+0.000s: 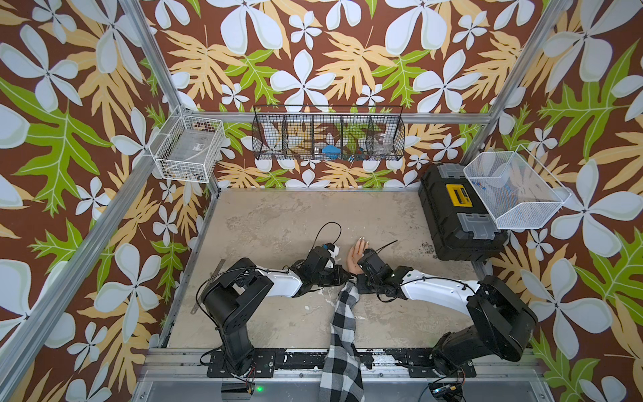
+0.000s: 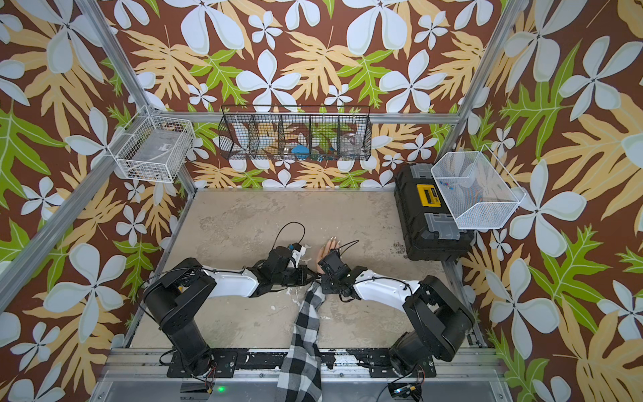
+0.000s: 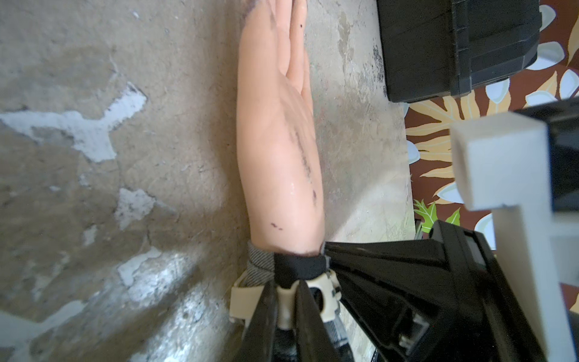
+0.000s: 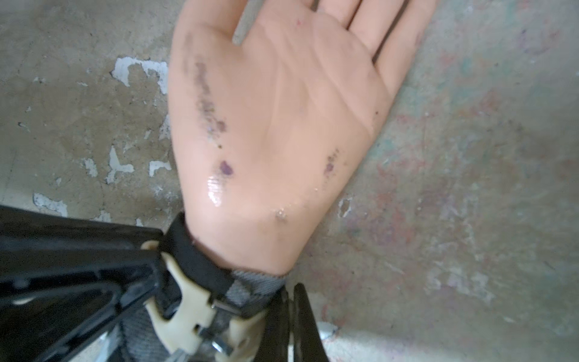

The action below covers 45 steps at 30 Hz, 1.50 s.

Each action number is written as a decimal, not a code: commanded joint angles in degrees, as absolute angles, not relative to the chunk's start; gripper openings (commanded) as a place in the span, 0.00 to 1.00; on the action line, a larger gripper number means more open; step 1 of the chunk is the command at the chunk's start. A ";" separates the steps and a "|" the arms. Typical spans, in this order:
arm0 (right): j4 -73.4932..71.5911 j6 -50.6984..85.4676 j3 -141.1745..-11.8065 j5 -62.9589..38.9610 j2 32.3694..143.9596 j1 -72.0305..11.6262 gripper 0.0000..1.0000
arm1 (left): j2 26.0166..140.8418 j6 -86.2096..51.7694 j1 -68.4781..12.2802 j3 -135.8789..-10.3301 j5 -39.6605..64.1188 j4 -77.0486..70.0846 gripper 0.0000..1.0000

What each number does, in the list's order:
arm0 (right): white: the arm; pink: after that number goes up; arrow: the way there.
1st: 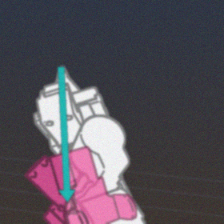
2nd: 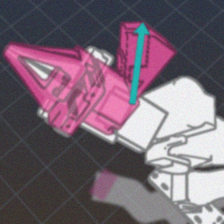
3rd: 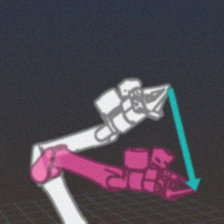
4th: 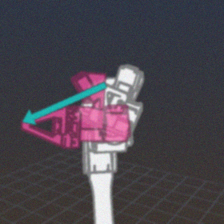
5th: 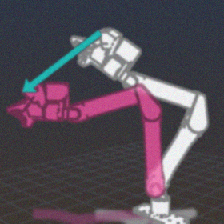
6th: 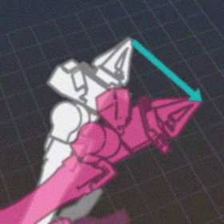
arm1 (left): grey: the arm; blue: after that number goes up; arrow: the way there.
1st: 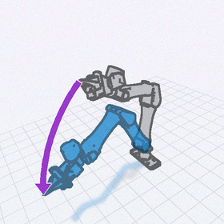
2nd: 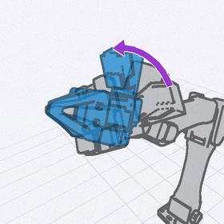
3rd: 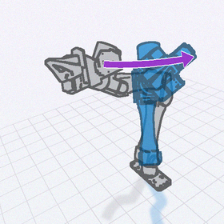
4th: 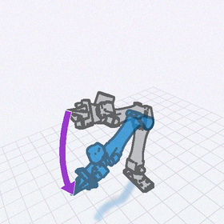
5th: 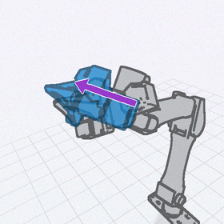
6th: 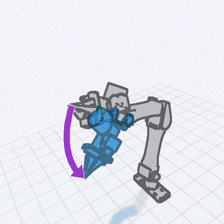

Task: Take off the watch
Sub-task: Untie the watch from the hand.

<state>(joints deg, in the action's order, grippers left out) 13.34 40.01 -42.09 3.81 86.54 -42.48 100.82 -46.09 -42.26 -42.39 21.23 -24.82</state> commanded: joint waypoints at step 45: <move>-1.76 44.94 -31.75 -12.22 77.64 -36.91 0.00 | 97.45 -32.21 -49.43 -55.28 7.43 2.28 0.53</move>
<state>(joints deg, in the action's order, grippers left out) -1.26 44.97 -31.86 -12.01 77.56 -36.91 97.08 -33.32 -48.88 -54.92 8.80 1.02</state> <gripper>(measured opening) 0.058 0.532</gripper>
